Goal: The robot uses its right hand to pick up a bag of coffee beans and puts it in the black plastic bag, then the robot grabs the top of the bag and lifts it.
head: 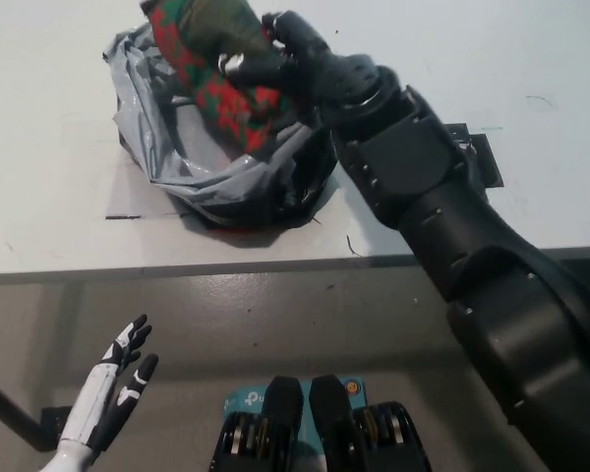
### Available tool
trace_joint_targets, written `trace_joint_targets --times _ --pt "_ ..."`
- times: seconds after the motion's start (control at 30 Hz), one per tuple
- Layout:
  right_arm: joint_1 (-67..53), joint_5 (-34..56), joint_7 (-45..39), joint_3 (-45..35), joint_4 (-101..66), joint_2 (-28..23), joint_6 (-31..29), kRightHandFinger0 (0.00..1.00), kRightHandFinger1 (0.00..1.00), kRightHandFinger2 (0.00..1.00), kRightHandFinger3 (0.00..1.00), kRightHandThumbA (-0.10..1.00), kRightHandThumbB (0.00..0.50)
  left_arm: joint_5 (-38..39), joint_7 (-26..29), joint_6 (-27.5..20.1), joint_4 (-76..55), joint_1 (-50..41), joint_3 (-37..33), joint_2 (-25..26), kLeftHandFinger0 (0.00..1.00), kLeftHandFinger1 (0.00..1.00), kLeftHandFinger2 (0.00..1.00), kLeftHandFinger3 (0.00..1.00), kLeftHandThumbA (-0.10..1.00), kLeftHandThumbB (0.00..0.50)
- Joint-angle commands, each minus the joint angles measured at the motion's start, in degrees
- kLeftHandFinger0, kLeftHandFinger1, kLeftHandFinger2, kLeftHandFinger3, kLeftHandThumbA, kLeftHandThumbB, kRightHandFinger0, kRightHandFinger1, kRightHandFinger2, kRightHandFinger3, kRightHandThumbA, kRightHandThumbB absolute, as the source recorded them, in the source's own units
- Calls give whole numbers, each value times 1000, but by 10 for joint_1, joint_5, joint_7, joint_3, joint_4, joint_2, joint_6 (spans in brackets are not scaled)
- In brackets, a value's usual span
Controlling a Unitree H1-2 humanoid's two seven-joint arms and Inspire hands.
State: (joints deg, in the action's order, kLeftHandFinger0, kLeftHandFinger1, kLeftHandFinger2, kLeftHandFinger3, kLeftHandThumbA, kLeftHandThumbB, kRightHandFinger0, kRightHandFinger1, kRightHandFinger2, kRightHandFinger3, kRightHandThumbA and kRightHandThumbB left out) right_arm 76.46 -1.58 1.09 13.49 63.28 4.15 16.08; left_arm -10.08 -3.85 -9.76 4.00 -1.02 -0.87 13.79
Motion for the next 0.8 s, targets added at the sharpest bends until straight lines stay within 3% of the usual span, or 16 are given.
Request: trace_joint_targets --times 0.0,0.03,0.07,0.1,0.13,0.17,0.27,0.47,0.53,0.57,0.6,0.63,0.67,0.7,0.73,0.77 --pt "99 -67 26 35 9 10 -110 159 658 939 720 -100 183 -6 -8 2 -26 9 -4 12 1000 1000 1000 1000 949 226" --pt "103 -70 26 39 14 11 -114 199 633 835 685 -100 185 -8 -7 3 -26 10 -4 12 1000 1000 1000 1000 949 226" --pt "104 -70 26 39 15 11 -115 199 633 835 685 -100 185 -8 -7 3 -26 11 -4 12 1000 1000 1000 1000 949 226" --pt "106 -80 30 49 22 11 -130 165 502 613 619 -100 179 -9 -8 1 -25 11 -5 13 1000 1000 1000 1000 949 222" --pt "108 -88 33 57 26 11 -142 33 348 561 597 -100 166 -9 -8 -1 -25 12 -5 13 1000 1000 1000 1000 949 222" --pt "110 -93 34 62 30 12 -145 7 226 482 581 -100 154 -12 -9 -1 -25 13 -6 15 1000 1000 1000 1000 957 230" --pt "112 -100 36 68 31 12 -146 0 247 649 621 -100 149 -12 -11 3 -25 14 -6 15 1000 1000 1000 1000 966 244" --pt "116 -116 40 75 36 11 -160 0 289 704 687 -100 138 -9 -15 7 -27 22 -7 18 1000 1000 1000 1000 956 236" --pt "117 -119 42 74 35 11 -164 0 273 680 674 -100 143 -11 -15 9 -28 23 -7 19 1000 1000 1000 1000 960 243" --pt "117 -124 46 75 34 11 -159 119 442 869 943 3 221 -11 -14 10 -27 25 -7 18 1000 1000 1000 1000 959 245" --pt "118 -128 49 75 34 11 -156 146 401 727 873 94 222 -11 -14 9 -27 26 -8 17 1000 1000 1000 1000 959 245" --pt "121 -132 38 78 34 11 -145 288 580 903 1000 253 299 -9 -14 10 -26 26 -7 17 1000 1000 1000 1000 951 242" --pt "122 -134 35 78 35 11 -143 332 585 832 1000 323 302 -8 -14 10 -26 26 -7 17 1000 1000 1000 1000 949 242" --pt "122 -134 18 79 33 10 -136 595 860 1000 1000 413 314 -8 -15 11 -28 26 -7 17 1000 1000 1000 1000 948 241" --pt "120 -125 -5 73 32 8 -131 1000 1000 1000 1000 513 357 -8 -15 11 -28 26 -7 18 1000 1000 1000 1000 940 235" --pt "119 -122 -15 70 32 6 -128 1000 1000 1000 1000 528 366 -8 -15 10 -28 27 -7 18 1000 1000 1000 1000 940 235"
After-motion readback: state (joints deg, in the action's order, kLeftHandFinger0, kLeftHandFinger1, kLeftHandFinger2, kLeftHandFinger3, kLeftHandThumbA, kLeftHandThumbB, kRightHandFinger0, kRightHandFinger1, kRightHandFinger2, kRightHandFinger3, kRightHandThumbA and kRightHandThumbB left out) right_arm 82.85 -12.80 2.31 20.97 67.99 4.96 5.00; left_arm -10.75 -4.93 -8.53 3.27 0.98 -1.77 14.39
